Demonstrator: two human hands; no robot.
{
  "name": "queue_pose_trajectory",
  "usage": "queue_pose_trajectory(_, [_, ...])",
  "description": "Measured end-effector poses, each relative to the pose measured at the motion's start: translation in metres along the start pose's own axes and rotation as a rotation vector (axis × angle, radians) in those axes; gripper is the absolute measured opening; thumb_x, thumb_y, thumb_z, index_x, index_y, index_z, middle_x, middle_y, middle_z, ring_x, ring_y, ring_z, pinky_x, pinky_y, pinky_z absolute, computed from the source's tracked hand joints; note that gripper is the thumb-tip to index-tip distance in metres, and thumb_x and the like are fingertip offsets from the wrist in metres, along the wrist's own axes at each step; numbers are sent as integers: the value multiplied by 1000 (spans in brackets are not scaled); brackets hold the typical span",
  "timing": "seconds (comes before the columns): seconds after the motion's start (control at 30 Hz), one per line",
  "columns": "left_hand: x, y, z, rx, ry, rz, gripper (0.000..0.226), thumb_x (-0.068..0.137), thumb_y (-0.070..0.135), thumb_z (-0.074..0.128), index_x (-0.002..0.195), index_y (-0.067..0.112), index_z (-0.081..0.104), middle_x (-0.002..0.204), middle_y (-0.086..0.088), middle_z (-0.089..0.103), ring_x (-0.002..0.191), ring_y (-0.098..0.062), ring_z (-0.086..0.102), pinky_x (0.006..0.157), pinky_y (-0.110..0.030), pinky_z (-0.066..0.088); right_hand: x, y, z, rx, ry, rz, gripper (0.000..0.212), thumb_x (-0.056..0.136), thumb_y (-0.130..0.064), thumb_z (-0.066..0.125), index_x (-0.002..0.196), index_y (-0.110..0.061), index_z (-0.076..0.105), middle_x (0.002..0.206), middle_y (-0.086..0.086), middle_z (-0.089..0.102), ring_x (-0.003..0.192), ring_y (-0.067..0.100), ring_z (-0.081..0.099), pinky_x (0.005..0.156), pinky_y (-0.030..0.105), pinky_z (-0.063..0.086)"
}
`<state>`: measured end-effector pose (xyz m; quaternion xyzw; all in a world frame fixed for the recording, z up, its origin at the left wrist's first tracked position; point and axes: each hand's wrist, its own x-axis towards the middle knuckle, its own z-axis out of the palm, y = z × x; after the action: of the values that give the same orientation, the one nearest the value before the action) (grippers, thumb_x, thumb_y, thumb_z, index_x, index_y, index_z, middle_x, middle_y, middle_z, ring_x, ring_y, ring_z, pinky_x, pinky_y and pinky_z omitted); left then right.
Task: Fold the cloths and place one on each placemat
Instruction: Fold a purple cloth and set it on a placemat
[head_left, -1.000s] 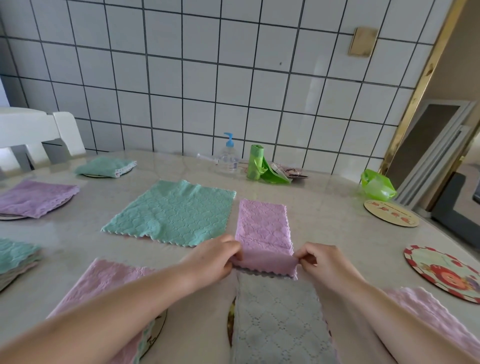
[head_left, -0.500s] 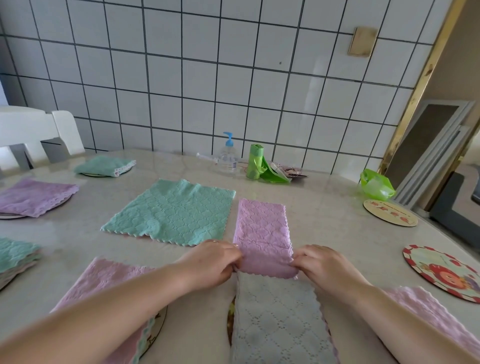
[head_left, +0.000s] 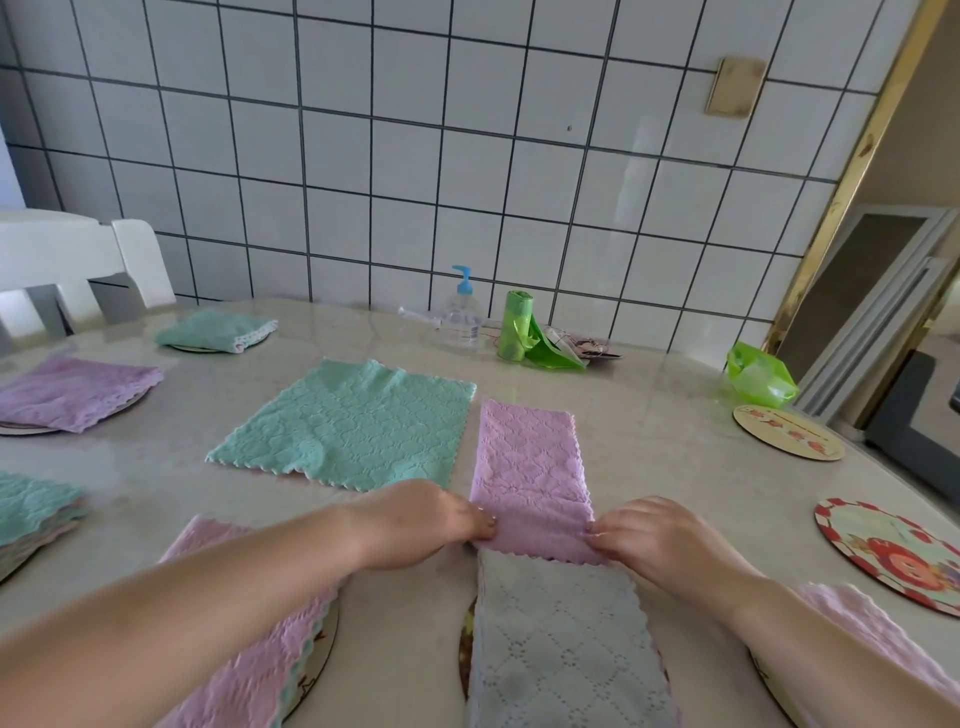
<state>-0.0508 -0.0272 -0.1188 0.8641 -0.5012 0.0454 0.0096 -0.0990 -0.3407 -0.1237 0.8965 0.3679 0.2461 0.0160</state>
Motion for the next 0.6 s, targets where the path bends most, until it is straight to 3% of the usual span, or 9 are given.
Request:
queue_pose_trajectory(0.1, [1, -1, 4, 41, 10, -13, 42, 96, 11, 39, 135, 24, 46, 139, 5, 50, 124, -17, 51, 102, -34, 43, 9, -5, -3, -25, -61, 15, 21, 87, -32, 49, 78, -32, 68, 80, -18, 65, 72, 7, 60, 65, 20, 50])
queue_pose_trajectory(0.17, [4, 2, 5, 99, 26, -30, 40, 95, 9, 41, 130, 25, 50, 129, 4, 59, 113, -21, 59, 91, -37, 50, 18, -9, -5, -39, -103, 55, 15, 76, -27, 50, 68, -32, 63, 67, -17, 59, 63, 7, 56, 60, 22, 50])
queue_pose_trajectory(0.23, [8, 7, 1, 100, 31, -91, 41, 92, 8, 39, 127, 26, 52, 121, 2, 63, 108, -23, 61, 86, -39, 51, 26, -10, -8, 24, -151, 153, 19, 74, -25, 48, 72, -31, 65, 71, -16, 61, 68, 7, 57, 64, 23, 50])
queue_pose_trajectory(0.33, [11, 13, -15, -188, 115, -257, 34, 94, 16, 40, 124, 26, 55, 119, 3, 64, 107, -15, 60, 90, -34, 48, 27, -10, -12, 344, -141, 505, 20, 83, -20, 53, 94, -30, 66, 94, -20, 66, 88, 4, 61, 79, 23, 48])
queue_pose_trajectory(0.4, [9, 16, -25, -421, 247, -327, 27, 94, 19, 46, 118, 26, 55, 111, 5, 66, 96, -9, 62, 85, -32, 50, 25, -11, -18, 511, -63, 659, 17, 86, -19, 56, 89, -34, 62, 92, -23, 66, 85, 7, 62, 77, 24, 47])
queue_pose_trajectory(0.5, [7, 19, -39, -707, 378, -372, 25, 91, 12, 48, 110, 28, 53, 89, 5, 69, 59, -5, 53, 57, -25, 46, 23, -12, -27, 561, -20, 688, 23, 88, -14, 53, 78, -36, 54, 79, -27, 63, 75, 5, 57, 64, 15, 39])
queue_pose_trajectory(0.6, [12, 24, -48, -798, 406, -405, 31, 92, 7, 45, 118, 23, 49, 76, 7, 59, 47, 1, 43, 49, -12, 33, 21, -8, -28, 638, 3, 724, 24, 87, -12, 53, 74, -32, 54, 72, -24, 60, 66, 1, 51, 63, 20, 37])
